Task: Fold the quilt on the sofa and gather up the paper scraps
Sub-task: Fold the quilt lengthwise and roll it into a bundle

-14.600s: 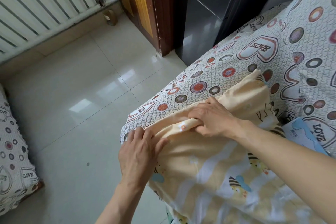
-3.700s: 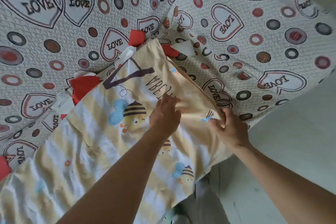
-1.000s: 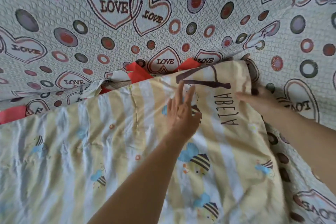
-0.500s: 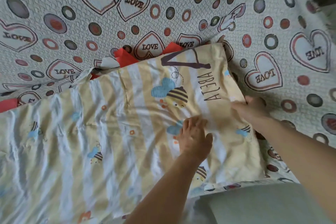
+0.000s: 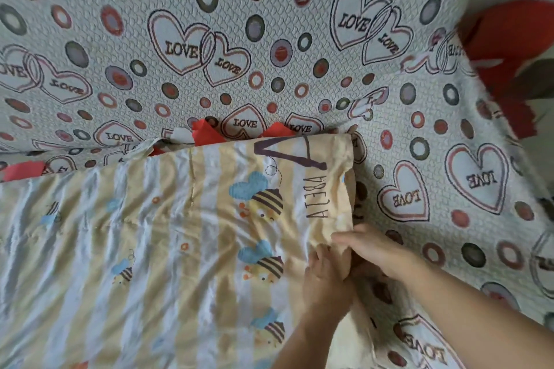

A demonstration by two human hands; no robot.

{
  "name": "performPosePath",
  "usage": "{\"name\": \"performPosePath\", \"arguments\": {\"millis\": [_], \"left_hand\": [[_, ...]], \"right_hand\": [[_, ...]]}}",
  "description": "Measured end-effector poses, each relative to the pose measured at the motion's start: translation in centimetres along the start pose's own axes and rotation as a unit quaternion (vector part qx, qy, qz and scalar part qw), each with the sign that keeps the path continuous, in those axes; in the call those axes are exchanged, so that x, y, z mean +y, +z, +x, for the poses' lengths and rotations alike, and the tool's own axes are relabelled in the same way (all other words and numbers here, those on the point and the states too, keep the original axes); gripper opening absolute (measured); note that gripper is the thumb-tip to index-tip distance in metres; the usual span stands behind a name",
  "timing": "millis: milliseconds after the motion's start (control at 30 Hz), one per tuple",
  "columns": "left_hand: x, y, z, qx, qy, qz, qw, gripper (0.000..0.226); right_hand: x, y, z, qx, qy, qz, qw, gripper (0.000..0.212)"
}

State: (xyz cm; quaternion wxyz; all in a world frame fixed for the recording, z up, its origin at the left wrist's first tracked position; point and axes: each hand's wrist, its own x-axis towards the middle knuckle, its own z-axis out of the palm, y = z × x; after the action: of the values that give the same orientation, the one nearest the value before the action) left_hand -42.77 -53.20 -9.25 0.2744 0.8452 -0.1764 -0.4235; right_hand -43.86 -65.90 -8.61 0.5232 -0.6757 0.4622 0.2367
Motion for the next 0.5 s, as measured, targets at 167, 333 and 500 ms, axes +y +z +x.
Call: {"name": "performPosePath", "arguments": {"millis": [167, 333, 500], "left_hand": [[-0.7, -2.0, 1.0, 0.086, -0.074, -0.041, 0.993, 0.021], [-2.7, -4.2, 0.9, 0.093, -0.11, -0.157, 0.977, 0.018], [-3.5, -5.7, -1.3, 0.185, -0.107, -0.149, 0.965, 0.038]], "right_hand": [[-2.4, -1.2, 1.6, 0.01, 0.012, -0.014, 1.0, 0.046], [-6.5, -1.2, 4.5, 0.108, -0.027, 0.053, 0.992, 0.059], [-9.3, 1.5, 4.9, 0.168, -0.115, 0.105, 0.973, 0.035]]}}
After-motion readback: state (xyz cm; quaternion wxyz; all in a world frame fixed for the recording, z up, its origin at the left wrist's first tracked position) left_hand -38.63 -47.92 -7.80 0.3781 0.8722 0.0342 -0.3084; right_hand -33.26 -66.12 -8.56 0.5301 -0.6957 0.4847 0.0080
